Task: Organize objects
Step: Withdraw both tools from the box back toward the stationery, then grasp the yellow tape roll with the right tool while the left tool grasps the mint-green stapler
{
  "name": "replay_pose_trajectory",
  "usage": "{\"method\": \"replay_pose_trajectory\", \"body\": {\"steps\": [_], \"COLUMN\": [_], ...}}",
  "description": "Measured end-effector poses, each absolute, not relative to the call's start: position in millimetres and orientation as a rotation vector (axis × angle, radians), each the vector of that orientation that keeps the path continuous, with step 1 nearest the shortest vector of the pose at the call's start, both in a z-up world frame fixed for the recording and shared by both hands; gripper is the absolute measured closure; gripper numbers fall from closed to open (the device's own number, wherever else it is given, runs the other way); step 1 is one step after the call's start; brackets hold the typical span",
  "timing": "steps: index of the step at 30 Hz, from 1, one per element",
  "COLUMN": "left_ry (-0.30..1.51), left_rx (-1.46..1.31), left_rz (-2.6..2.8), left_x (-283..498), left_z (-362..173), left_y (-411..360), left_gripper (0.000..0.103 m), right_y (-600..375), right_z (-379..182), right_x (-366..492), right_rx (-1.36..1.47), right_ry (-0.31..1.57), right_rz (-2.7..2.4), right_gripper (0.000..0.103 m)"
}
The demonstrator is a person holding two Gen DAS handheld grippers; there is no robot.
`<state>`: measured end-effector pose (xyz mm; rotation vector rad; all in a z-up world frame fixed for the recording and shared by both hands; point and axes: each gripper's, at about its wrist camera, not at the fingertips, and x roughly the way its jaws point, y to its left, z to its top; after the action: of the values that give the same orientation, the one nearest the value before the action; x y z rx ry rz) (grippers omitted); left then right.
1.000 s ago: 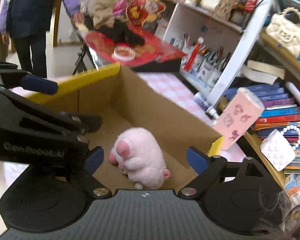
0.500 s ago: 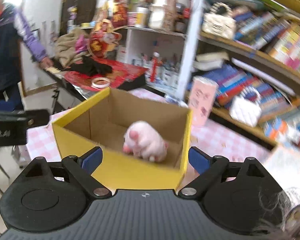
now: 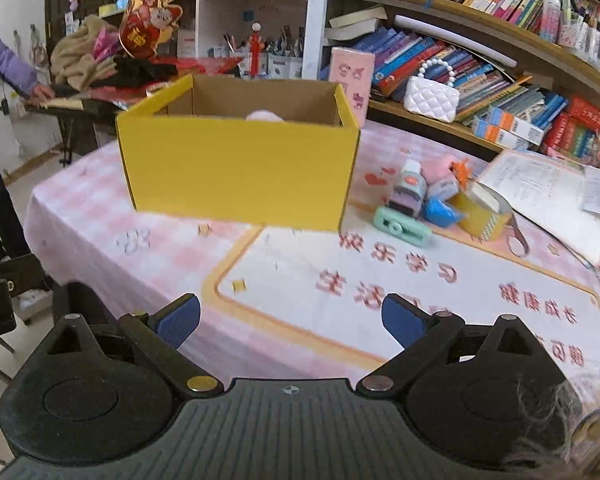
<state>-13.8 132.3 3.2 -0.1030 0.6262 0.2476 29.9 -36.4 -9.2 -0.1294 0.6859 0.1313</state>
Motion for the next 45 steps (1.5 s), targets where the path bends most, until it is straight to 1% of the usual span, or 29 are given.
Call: {"method": "replay_pose_trajectory", "body": {"steps": [5, 9, 22, 31, 41, 45], "left_ry": [0.644, 0.656, 0.666, 0.642, 0.663, 0.671], "left_rx": [-0.120, -0.097, -0.011, 0.050, 0.076, 0.066], "left_rz": [0.234, 0.177, 0.002, -0.151, -0.207, -0.209], "left_x": [-20, -23, -10, 8, 38, 53], "left_z": [-3, -6, -8, -5, -8, -8], "left_y": [129, 116, 67, 21, -10, -20], "left_gripper": [0.012, 0.009, 0.009, 0.009, 0.009, 0.010], "right_y": [-41, -48, -85, -135, -181, -192], "right_z": [-11, -10, -12, -10, -20, -19], "right_x": [15, 7, -8, -17, 3, 18], "right_rx": [-0.129, -0.124, -0.093, -0.021, 0.099, 0.101], "right_ry": [0.682, 0.676, 0.677, 0.654, 0.705, 0.717], "right_rz": [0.107, 0.076, -0.076, -0.237, -0.326, -0.329], "right_gripper": [0.004, 0.003, 0.003, 0.002, 0.003, 0.005]}}
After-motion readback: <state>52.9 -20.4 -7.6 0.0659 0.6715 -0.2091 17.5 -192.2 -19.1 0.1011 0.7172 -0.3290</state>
